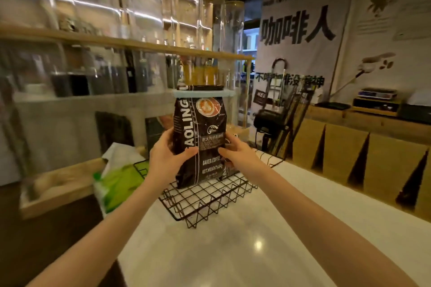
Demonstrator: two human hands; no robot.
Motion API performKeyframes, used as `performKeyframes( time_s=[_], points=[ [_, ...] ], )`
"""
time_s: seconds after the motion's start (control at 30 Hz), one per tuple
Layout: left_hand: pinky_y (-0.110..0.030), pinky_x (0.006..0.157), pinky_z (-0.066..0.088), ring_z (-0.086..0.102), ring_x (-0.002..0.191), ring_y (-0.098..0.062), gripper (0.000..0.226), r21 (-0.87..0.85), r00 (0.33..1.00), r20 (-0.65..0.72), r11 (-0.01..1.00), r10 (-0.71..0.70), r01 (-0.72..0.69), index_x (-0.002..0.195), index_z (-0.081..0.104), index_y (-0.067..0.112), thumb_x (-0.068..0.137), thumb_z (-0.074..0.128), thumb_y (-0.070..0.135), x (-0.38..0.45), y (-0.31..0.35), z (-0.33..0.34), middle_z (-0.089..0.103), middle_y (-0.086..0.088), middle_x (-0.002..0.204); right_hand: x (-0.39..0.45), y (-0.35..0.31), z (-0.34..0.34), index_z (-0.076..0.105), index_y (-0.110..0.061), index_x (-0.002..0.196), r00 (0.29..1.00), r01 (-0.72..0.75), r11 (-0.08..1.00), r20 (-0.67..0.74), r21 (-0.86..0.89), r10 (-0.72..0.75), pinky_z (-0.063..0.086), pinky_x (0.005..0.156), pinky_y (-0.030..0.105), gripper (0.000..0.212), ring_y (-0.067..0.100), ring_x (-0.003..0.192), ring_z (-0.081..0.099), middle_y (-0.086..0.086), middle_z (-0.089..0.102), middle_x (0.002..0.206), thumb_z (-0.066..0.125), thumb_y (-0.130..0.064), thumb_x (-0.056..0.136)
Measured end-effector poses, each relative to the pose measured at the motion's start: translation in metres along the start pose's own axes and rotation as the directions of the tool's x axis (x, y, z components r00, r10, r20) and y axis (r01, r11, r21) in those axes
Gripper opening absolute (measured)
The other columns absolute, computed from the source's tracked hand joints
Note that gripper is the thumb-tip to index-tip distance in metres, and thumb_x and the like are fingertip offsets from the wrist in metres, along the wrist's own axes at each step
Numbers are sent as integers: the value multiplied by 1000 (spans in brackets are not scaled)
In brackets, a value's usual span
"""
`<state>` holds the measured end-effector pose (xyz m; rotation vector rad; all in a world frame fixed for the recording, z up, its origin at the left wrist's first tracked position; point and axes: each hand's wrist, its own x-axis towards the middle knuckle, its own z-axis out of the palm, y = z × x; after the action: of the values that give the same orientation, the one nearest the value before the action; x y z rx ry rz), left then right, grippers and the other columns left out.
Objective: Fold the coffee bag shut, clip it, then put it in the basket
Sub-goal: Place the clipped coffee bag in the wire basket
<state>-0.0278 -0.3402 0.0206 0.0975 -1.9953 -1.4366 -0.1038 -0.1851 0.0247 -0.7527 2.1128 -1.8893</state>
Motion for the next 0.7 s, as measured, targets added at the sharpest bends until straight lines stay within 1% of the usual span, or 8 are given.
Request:
performKeyframes(
  time_s=[0.1,0.2,0.27,0.3,0.37,0.5,0.6,0.7],
  points=[
    [-36,93,46,51,112,-16,62,-2,996,-8,996,-90,90,125,39,14,72,70,17,9,-25,0,54,-4,124,23,14,18,35,-12,132,996,-76,996,-49,-34,75,49,75,28,45,23,103,56,9,55,120,47,-6,89],
    [-38,93,47,54,113,-21,57,146,987,-2,976,-163,161,126,40,13,76,67,22,17,-46,1,56,-9,127,38,26,28,40,-10,128,990,-129,990,-56,-63,126,47,67,24,41,20,98,55,7,56,110,49,-3,88],
    [-36,91,48,55,112,-23,51,270,981,34,947,-191,175,124,43,13,78,65,23,22,-58,-1,58,-9,125,46,36,32,43,-8,125,986,-165,977,-33,-131,163,50,82,32,40,22,103,56,7,56,109,51,-2,86],
    [-35,90,47,56,111,-23,49,308,978,47,934,-203,180,122,45,13,79,64,22,25,-63,-2,59,-10,124,49,40,34,43,-6,125,984,-180,971,-23,-160,178,49,91,38,41,25,107,56,10,58,113,53,-2,85],
    [-31,85,46,57,108,-24,44,347,974,46,917,-223,194,119,48,10,80,62,23,31,-71,-4,60,-11,121,52,45,40,43,-5,126,982,-189,965,-9,-183,191,44,99,42,45,29,113,55,14,57,122,56,-2,83],
    [-27,75,45,58,103,-25,39,395,970,-6,890,-244,226,115,49,7,82,59,25,40,-81,-3,62,-13,117,54,53,42,34,-9,132,985,-155,955,35,-255,169,42,103,42,67,26,120,50,13,51,131,67,-1,74],
    [-32,78,46,57,106,-29,37,427,965,-36,869,-260,250,116,47,5,85,55,24,46,-87,-2,60,-15,119,57,60,43,24,-9,138,985,-126,919,63,-374,161,39,106,41,87,25,127,43,11,45,139,74,-2,67],
    [-35,81,47,56,106,-31,40,464,950,-35,837,-312,292,117,42,4,86,53,27,52,-94,-1,59,-17,119,58,61,45,17,-12,141,982,-102,875,91,-472,164,37,107,39,96,24,129,41,10,41,142,76,-6,66]
  ],
)
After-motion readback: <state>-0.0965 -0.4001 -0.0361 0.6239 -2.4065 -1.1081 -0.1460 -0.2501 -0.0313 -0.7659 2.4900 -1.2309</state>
